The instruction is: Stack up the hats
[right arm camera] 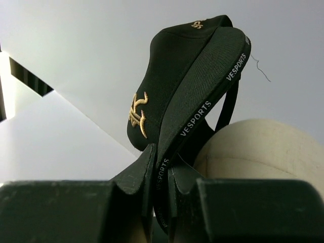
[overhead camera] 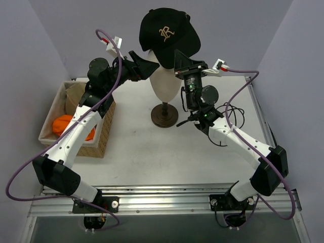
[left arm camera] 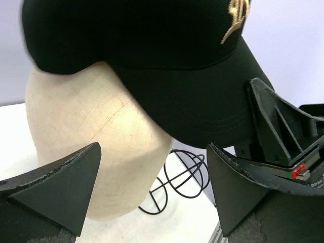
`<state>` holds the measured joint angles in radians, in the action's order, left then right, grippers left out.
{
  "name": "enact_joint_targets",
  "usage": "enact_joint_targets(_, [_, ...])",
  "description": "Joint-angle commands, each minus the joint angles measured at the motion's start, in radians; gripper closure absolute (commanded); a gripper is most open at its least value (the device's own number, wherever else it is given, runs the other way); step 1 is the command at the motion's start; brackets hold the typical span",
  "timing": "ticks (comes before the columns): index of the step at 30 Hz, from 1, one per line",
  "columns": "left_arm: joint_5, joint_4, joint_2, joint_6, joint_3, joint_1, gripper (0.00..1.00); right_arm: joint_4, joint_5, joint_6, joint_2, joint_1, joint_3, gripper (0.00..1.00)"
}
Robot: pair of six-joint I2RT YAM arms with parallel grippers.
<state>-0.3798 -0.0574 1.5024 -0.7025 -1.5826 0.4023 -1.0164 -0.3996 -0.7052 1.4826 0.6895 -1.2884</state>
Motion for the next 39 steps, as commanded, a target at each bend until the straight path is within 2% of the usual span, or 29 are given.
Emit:
enact_joint_targets(1, [0.032,-0.070,-0.011,-0.006,0.010,0.013,0.06,-0.161,-0.082,-0.013,-0.042,0.019,0.023,1.00])
enact_joint_targets(14, [0.042,-0.099,-0.042,-0.005,0.065,0.013,0.06,-0.202,-0.169,-0.093,-0.079,0.082,0.155,1.00])
enact_joint_targets(27, [-0.002,-0.194,-0.070,-0.048,0.179,0.013,0.05,-0.376,-0.268,-0.083,-0.073,0.142,0.273,1.00])
enact_joint_targets(36, [-0.050,-0.332,-0.076,-0.112,0.239,0.013,0.05,-0.448,-0.317,-0.066,-0.070,0.188,0.319,1.00])
enact_joint_targets(37, [-0.059,-0.349,-0.074,-0.115,0.240,0.013,0.06,-0.449,-0.317,-0.062,-0.073,0.189,0.322,0.97])
enact_joint_targets(39, [-0.068,-0.358,-0.067,-0.127,0.237,0.013,0.06,-0.448,-0.321,-0.059,-0.085,0.189,0.336,0.84])
